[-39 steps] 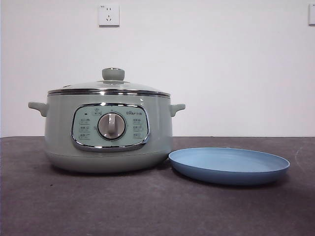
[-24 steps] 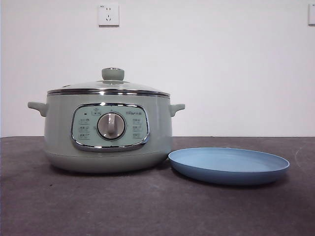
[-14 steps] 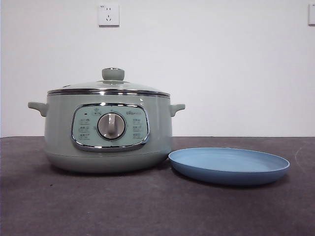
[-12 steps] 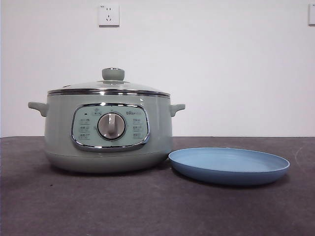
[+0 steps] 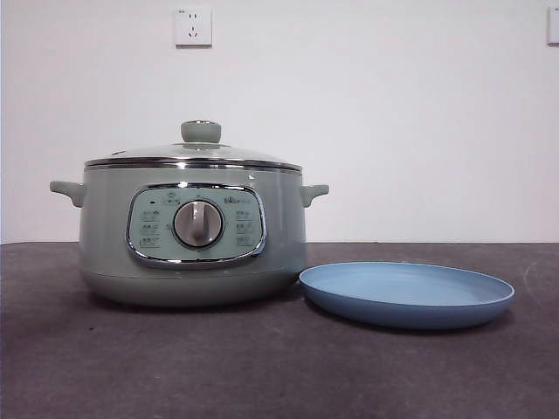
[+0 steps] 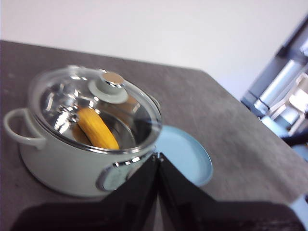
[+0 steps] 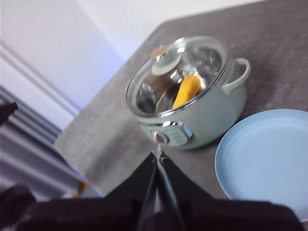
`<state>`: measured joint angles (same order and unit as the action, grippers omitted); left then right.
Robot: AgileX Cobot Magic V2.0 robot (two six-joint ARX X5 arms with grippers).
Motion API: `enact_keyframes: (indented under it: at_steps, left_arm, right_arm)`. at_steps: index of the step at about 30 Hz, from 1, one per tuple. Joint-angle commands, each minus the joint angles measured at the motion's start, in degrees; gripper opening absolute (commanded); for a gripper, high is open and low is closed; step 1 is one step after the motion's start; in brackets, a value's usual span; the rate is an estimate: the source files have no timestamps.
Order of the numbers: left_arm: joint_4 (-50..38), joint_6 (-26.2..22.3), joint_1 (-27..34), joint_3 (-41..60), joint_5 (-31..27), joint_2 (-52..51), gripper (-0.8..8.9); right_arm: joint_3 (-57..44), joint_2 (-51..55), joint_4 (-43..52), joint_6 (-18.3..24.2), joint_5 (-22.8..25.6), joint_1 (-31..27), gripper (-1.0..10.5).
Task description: Take the corn out from the steamer,put the corn on the plate,close the lid
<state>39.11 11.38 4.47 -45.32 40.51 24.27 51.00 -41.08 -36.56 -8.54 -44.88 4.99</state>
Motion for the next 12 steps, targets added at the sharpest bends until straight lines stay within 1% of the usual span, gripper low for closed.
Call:
enact_keyframes:
  at_steps: [1, 4, 5, 7, 12]
  left_arm:
    - [3.4, -5.5, 0.0, -2.7, 0.5, 1.9, -0.06]
    - [7.1, -7.9, 0.0, -5.4, 0.5, 3.7, -0.06]
    - [8.1, -8.8, 0.0, -6.2, 0.4, 4.2, -0.06]
    - [9.7, -10.2, 0.0, -7.4, 0.2, 5.0, -0.06]
    - [10.0, -10.4, 0.0, -8.0, 0.4, 5.7, -0.04]
  right_arm:
    - [4.4, -2.9, -6.2, 9.1, -0.2, 1.0, -0.1]
    - [7.6, -5.3, -12.0, 13.1, 0.0, 1.9, -0.1]
    - [8.2, -5.7, -13.3, 13.8, 0.0, 2.3, -0.1]
    - [8.7, -6.3, -14.8, 14.5, 0.3, 3.2, -0.1]
    - [8.8, -6.4, -15.1, 14.6, 0.2, 4.6, 0.0]
